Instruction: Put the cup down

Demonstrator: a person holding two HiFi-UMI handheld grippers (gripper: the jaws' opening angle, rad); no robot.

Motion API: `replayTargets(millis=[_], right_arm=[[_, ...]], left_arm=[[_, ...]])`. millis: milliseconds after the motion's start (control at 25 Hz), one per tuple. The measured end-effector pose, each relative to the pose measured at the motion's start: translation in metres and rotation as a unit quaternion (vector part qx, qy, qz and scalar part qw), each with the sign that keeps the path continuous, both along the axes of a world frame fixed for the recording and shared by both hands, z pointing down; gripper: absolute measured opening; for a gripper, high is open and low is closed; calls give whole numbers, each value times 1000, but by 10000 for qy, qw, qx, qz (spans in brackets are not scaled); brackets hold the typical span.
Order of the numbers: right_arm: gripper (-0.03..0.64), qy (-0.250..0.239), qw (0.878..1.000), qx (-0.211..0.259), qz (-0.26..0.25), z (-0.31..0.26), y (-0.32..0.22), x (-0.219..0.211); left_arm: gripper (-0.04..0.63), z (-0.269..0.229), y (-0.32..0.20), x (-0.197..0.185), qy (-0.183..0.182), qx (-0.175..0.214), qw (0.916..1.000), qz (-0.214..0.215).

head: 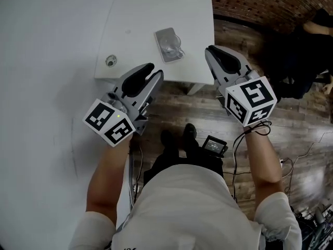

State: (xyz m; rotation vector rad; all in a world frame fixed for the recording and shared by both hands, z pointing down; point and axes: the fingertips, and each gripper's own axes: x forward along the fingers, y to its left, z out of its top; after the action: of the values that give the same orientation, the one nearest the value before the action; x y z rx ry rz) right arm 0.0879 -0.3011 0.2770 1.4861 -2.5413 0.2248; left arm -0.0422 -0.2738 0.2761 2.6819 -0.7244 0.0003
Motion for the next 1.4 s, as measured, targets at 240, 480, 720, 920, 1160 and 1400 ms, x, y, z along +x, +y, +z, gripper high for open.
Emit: replayTargets(millis=[240, 480, 720, 920, 1160, 1400], right_arm=[[41, -60, 9999, 69, 73, -18, 28, -2], [41, -206, 9995, 118, 188, -33, 53, 0], [41, -205, 9993, 196, 227, -51, 68, 1], [41, -254, 9990, 223, 282, -63, 82, -1], [41, -245, 9991, 157, 304, -58, 91, -4], [41, -228, 9992, 62, 326, -64, 111, -6]], left_arm=[[129, -18, 27, -3, 61, 149, 9998, 119], [129, -28, 50, -9, 155, 171, 9995, 196], [129, -37, 61, -16, 229, 170, 9994, 184], [129, -47, 74, -24, 257, 171, 9993, 198], [129, -42, 83, -30, 329, 104, 9991, 264], [129, -59, 101, -33, 419, 164, 9983, 379]])
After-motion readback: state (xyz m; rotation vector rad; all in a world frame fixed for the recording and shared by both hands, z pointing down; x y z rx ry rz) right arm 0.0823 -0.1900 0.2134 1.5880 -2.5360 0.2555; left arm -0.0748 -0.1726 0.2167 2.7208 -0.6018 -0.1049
